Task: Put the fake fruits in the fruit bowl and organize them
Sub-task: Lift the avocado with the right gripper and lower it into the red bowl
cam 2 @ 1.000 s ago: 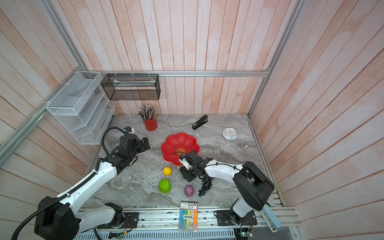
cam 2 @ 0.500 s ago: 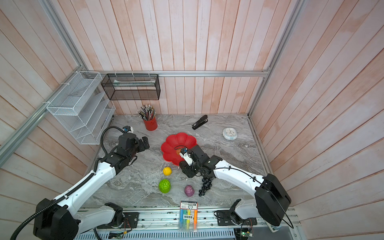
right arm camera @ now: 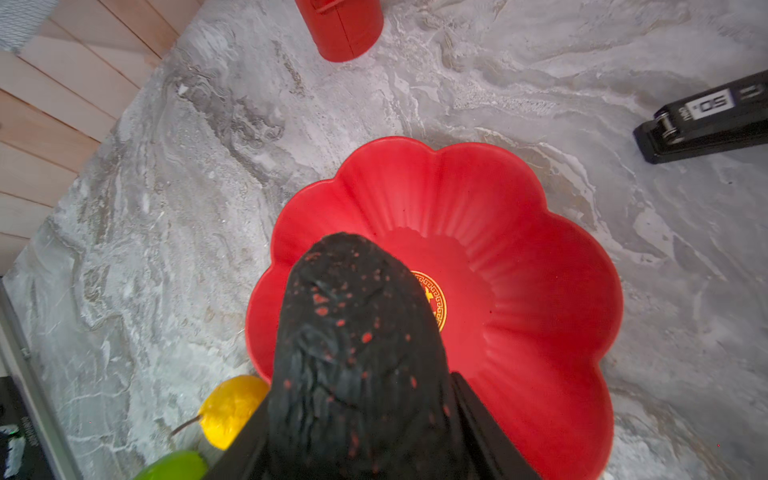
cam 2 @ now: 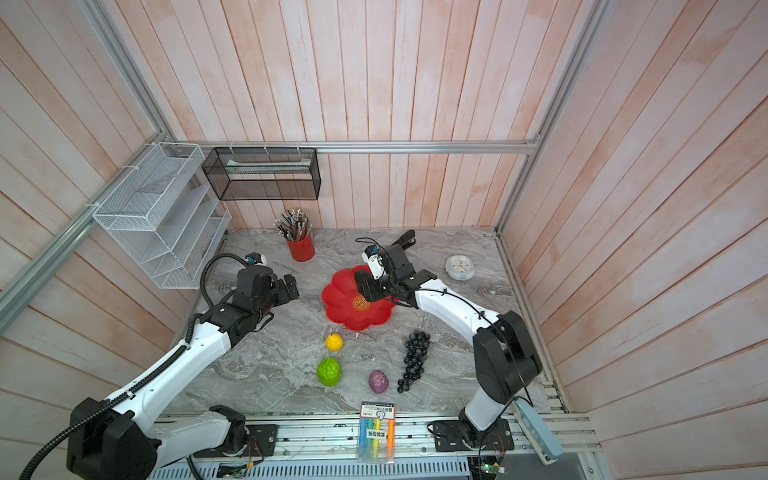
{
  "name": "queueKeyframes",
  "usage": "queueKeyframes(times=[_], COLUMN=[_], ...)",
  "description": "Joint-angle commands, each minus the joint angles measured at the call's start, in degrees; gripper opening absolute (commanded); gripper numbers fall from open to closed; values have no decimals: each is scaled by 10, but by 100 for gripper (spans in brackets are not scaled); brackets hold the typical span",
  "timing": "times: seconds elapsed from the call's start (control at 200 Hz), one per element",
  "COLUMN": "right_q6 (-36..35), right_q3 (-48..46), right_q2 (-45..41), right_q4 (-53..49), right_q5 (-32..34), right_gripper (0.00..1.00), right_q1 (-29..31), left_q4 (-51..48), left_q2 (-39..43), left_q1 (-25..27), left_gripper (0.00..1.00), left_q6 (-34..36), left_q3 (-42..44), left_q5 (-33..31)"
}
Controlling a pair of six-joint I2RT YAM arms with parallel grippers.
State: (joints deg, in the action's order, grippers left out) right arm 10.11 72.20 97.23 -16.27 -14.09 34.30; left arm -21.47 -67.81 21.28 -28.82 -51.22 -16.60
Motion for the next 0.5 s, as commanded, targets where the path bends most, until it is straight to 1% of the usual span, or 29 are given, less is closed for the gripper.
queueKeyframes(times=[0.0, 0.205, 0.295, 0.365, 0.495], right_q6=[1, 9, 19, 24, 33], right_q3=[37, 43, 34, 41, 43], right_q2=[48, 121, 143, 160, 175], right_q4=[4, 27, 58, 62, 70], right_q5=[-17, 18, 24, 27, 32], right_gripper=[39, 39, 40, 40, 42], right_q1=[-10, -11, -14, -14, -15], left_q4=[-37, -61, -54, -41, -65], left_q2=[2, -3, -3, 0, -10], left_q1=[-3, -3, -3, -3, -3], left_gripper=[100, 100, 100, 100, 100], left_q6=[-14, -11, -10, -9, -12], left_q3=[-19, -21, -17, -10, -21], left_q5=[14, 31, 42, 53, 42])
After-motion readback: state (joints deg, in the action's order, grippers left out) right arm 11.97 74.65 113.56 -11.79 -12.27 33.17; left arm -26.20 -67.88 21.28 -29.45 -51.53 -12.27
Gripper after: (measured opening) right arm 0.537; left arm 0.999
